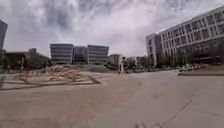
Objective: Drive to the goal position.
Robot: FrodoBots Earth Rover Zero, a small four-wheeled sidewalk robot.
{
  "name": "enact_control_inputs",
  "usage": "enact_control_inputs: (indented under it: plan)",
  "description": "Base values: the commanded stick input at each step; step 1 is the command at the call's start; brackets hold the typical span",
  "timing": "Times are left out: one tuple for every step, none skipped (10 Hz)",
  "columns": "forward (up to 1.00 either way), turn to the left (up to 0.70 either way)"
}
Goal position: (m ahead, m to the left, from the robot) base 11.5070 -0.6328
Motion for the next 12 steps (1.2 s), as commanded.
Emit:
enact_control_inputs:
  plan:
    - [0.70, 0.00]
    - [0.70, 0.00]
    - [0.70, 0.00]
    - [0.70, 0.00]
    - [0.70, 0.00]
    - [0.70, 0.00]
    - [0.70, 0.00]
    - [0.70, 0.00]
    - [0.70, 0.00]
    - [0.70, 0.00]
    - [0.70, 0.00]
    - [0.70, 0.00]
